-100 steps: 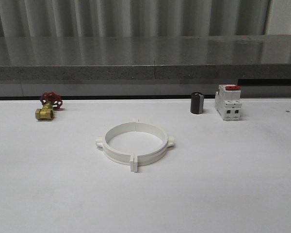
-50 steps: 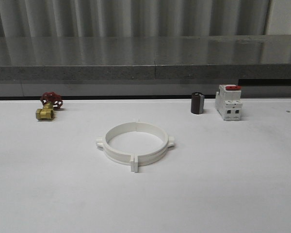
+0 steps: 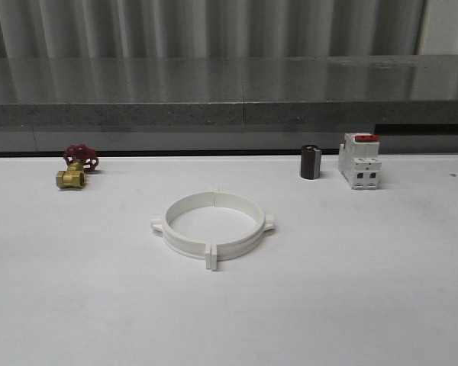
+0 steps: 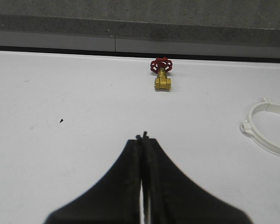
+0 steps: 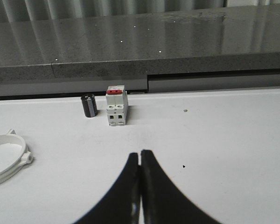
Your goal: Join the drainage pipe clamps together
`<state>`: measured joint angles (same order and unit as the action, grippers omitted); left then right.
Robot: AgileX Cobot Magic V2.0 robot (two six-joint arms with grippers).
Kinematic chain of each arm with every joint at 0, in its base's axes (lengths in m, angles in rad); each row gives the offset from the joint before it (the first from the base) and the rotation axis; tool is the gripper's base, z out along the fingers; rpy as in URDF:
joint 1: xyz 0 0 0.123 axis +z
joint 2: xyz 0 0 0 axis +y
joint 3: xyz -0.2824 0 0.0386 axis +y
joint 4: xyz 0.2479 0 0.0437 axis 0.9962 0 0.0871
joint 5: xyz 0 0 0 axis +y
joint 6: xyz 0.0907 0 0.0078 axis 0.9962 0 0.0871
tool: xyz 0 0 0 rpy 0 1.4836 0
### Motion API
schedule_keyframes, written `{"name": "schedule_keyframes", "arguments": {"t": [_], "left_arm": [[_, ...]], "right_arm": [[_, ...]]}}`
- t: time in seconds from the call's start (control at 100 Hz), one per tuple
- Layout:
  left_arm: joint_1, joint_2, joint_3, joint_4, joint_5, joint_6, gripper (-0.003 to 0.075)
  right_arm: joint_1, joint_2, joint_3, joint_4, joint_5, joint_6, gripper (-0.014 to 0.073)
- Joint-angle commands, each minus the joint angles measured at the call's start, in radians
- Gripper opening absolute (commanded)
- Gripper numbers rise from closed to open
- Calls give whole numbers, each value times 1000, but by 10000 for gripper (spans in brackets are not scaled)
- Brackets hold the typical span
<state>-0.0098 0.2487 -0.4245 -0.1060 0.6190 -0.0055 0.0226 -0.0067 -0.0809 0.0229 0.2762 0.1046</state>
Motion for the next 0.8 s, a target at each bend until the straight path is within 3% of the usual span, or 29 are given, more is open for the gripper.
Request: {"name": "schedule_keyframes", "arguments": {"t": [0.0, 0.2, 0.79], "left_arm": [[1, 8, -25, -13, -68, -3, -20], [1, 8, -25, -13, -68, -3, -20], [1, 8, -25, -13, -68, -3, -20]], "right_arm": [[-8, -25, 5, -23, -107, 23, -118], [-8, -25, 96, -23, -231, 35, -118], [-8, -25, 93, -23, -269, 36, -118]]}}
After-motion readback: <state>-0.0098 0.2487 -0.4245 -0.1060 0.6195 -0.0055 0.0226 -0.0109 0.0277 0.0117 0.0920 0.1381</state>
